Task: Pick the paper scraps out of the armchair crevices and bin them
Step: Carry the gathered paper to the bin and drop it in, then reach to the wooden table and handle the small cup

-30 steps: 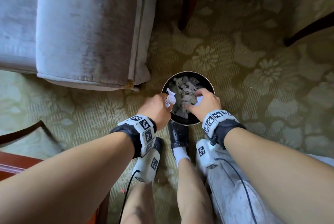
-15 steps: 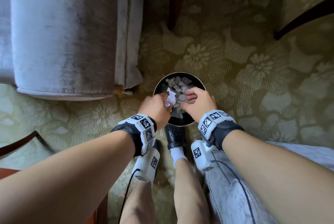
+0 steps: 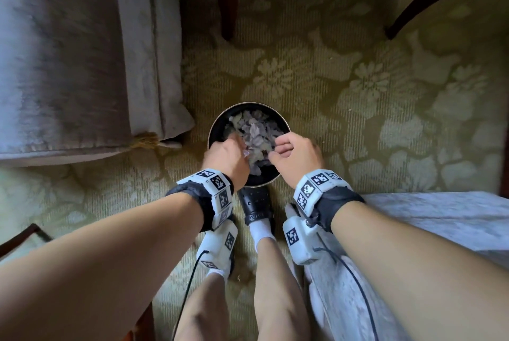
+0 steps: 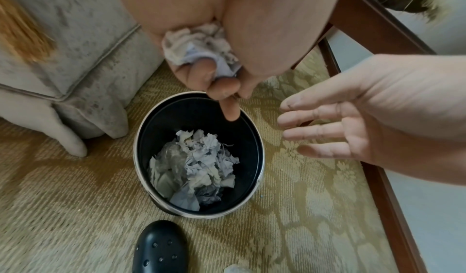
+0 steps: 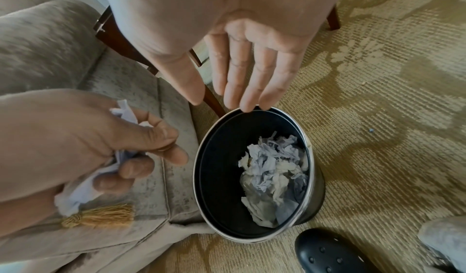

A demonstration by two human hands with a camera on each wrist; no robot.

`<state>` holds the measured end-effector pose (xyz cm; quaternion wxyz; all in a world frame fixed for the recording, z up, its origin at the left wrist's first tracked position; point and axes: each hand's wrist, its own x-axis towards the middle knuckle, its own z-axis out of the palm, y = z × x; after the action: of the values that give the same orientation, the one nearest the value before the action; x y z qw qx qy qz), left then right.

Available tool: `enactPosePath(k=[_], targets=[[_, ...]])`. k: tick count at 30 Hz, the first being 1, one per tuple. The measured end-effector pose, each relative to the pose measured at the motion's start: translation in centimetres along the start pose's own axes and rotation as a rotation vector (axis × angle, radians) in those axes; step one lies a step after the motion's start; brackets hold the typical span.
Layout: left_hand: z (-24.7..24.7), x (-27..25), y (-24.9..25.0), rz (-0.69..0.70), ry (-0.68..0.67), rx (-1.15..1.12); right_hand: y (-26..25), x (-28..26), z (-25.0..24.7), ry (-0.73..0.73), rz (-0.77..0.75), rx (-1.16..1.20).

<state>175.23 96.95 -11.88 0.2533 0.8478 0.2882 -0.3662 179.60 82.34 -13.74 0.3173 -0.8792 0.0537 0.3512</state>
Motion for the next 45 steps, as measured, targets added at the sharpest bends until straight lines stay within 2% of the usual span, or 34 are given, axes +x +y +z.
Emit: enactPosePath(k=[9,21,26,32,39,45], targets=[[1.2,1.2,0.8,0.099,0.099,0.000,0.2,-0.6,-0.8,0.036,-0.031,0.039],[2.4,1.6,0.8,0.083,0.083,-0.036,0.1,-1.0,-1.2,0.055,-0.090,-0.010],[2.8,1.8,0.6,0.099,0.050,-0.153,-0.6,-1.0,-1.1,0.059,-0.098,-0.035],[0.8,0.4,-0.1,0.106,0.047,-0.234,-1.7,-1.1,-0.8,0.034,-0.132,-0.073],[-4.6,-3.7,-4.7,0.003,0.122,-0.262,-7.7,-3.6,-0.1,-0.066,-0.258,-0.229],[-9.6,-11.6,-10.0,-0.089,0.234,-0.259,-16.4,-9.5,1.6,-0.211,-0.431,-0.419]])
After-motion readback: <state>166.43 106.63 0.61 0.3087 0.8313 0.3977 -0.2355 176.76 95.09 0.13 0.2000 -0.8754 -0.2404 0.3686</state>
